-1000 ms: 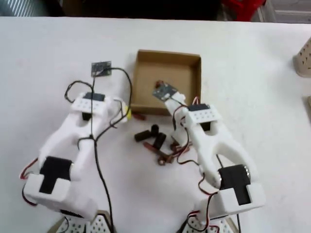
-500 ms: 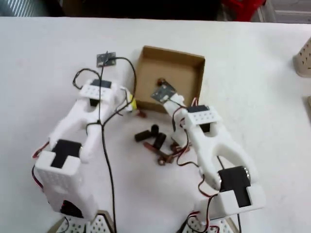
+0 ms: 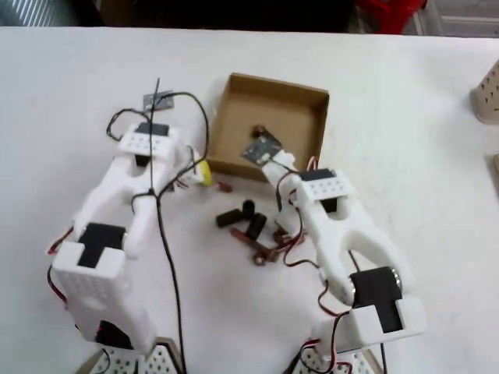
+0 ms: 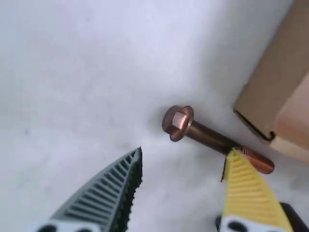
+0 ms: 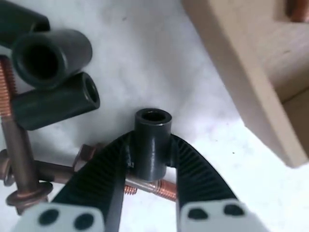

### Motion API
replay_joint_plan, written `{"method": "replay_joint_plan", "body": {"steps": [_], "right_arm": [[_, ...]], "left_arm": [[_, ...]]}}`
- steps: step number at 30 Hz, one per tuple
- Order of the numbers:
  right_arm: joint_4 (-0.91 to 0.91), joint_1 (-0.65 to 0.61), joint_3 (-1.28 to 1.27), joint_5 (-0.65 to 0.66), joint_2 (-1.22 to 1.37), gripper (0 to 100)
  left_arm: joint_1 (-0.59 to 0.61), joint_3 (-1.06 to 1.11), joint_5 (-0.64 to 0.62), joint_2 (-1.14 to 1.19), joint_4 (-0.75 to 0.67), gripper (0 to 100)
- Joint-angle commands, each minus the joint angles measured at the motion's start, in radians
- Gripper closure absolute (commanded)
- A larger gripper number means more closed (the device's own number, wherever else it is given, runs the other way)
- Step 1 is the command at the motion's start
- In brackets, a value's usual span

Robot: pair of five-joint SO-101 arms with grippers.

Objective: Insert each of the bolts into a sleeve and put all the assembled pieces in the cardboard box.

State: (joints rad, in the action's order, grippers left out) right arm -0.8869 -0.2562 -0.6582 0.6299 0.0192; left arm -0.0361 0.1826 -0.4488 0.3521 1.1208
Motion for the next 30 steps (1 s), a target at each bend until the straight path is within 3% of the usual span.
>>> {"method": "replay_joint_plan", "body": {"steps": [1, 7, 15, 19, 23, 30], "right_arm": [[0.007, -0.015, 0.000, 0.015, -0.030, 98.1], [0.007, -0.016, -0.002, 0.044, -0.030, 98.1], [0.004, -0.025, -0.003, 0.054, -0.030, 98.1], [0.002, -0.025, -0.003, 0.055, -0.030, 98.1], [0.002, -0.025, -0.003, 0.055, -0.030, 98.1], [0.002, -0.025, -0.003, 0.055, -0.030, 98.1]], "left_arm": [[-0.022, -0.015, 0.000, -0.002, 0.021, 72], [-0.013, -0.015, 0.003, -0.019, -0.006, 72], [-0.070, 0.198, -0.063, -0.251, -0.233, 72], [-0.051, 0.235, -0.074, -0.245, -0.299, 72], [-0.058, 0.192, -0.232, -0.134, -0.301, 72], [-0.067, 0.120, -0.233, -0.061, -0.189, 72]]}}
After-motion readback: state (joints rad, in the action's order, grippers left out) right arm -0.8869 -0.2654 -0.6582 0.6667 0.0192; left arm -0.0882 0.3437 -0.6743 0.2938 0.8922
